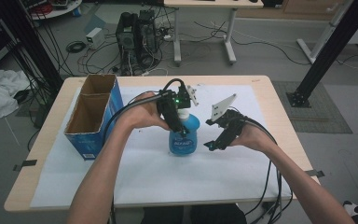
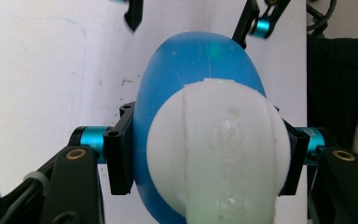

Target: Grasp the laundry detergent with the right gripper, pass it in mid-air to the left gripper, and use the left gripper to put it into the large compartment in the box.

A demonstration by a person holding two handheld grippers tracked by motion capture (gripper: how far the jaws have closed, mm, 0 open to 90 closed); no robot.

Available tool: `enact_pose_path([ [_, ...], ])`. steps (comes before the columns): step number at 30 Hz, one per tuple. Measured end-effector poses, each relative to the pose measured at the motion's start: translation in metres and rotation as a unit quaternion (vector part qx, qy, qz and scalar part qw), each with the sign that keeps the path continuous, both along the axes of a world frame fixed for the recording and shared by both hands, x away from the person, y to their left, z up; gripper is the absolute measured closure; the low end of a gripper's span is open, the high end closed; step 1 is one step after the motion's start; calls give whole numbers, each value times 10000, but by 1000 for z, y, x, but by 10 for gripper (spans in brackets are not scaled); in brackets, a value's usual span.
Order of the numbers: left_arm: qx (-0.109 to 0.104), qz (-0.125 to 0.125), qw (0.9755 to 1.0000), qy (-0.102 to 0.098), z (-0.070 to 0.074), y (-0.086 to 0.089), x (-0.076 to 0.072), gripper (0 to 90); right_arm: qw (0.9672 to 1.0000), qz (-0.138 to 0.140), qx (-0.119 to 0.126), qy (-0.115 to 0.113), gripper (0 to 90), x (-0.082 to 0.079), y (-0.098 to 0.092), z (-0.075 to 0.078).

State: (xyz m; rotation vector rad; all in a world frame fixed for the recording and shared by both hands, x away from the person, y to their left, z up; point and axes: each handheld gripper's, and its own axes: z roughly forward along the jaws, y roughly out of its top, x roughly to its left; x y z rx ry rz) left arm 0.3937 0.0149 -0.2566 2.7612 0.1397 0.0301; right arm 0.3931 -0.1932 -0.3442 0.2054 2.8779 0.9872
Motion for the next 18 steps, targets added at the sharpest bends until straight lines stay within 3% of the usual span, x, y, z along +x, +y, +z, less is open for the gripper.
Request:
enact_pose_path([
  [2,66,189,9998,-8,8,6,2,381,9995,-217,-158,135,125,-2,-7,3],
  [3,73,236,9997,-14,10,8,3,381,9994,-240,-268,20,125,-1,-11,3],
  [8,145,756,9970,-26,31,23,11,381,9972,-572,-488,-55,125,0,-23,2],
  [9,121,848,9963,-39,35,27,13,381,9963,-550,-646,-117,125,1,-26,3],
  [11,145,1032,9945,-59,46,34,16,381,9953,-522,-779,-252,125,2,-29,3],
  [12,147,1113,9936,-83,50,37,17,381,9953,-599,-724,-249,125,1,-30,1],
  [14,87,1352,9907,-130,60,43,18,381,9942,-613,-807,-349,125,3,-34,0],
  [17,123,1641,9861,-216,76,58,21,381,9918,-816,-934,-320,125,1,-38,-1],
  [18,167,1674,9855,-229,81,62,22,382,9917,-754,-949,-429,125,3,-39,-2],
])
